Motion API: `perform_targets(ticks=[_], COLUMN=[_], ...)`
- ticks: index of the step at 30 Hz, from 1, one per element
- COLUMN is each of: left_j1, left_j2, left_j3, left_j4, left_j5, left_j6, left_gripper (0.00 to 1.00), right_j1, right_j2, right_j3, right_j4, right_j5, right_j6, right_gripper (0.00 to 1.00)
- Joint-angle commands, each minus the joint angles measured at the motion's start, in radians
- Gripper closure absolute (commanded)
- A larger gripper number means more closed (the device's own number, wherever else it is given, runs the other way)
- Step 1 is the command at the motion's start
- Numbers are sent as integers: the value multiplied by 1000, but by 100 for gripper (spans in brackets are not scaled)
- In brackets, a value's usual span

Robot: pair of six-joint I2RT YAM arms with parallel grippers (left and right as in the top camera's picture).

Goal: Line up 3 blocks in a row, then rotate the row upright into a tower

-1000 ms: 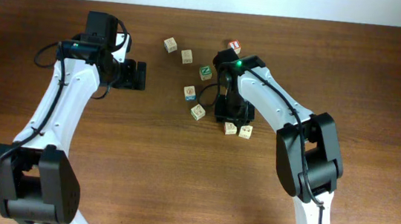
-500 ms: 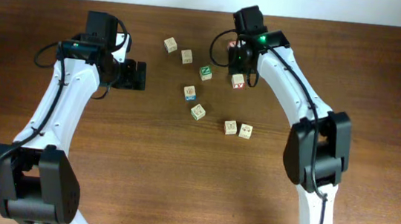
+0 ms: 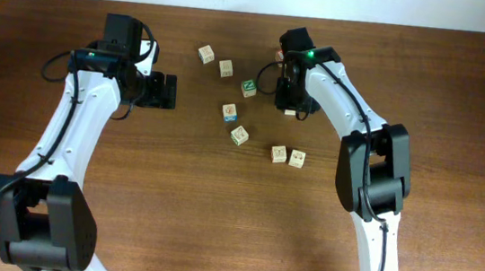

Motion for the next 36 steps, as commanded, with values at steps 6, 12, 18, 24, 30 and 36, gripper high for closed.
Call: perform_targets(ticks=[6, 12, 18, 24, 30, 36], left_j1=[2, 2, 2, 2, 2, 2], left_j2=[9, 9, 9, 9, 9, 9], left_j3=[16, 16, 16, 16, 16, 16], left_j4=[-2, -2, -2, -2, -2, -2], left_j5=[-7, -7, -7, -7, -7, -7], left_j6=[-13, -13, -13, -13, -13, -13], left_gripper=[1, 1, 1, 1, 1, 1], right_j1=[5, 60, 155, 197, 194, 194], right_j2=[3, -47, -45, -45, -45, -59], right_j3=[35, 155, 95, -31, -29, 311], right_j4=[-38, -285, -394, -358, -371, -562], right_j5=[-2, -366, -280, -138, -110, -111], right_j6=[4, -179, -120, -36, -36, -71], right_gripper=[75, 75, 75, 75, 45, 46])
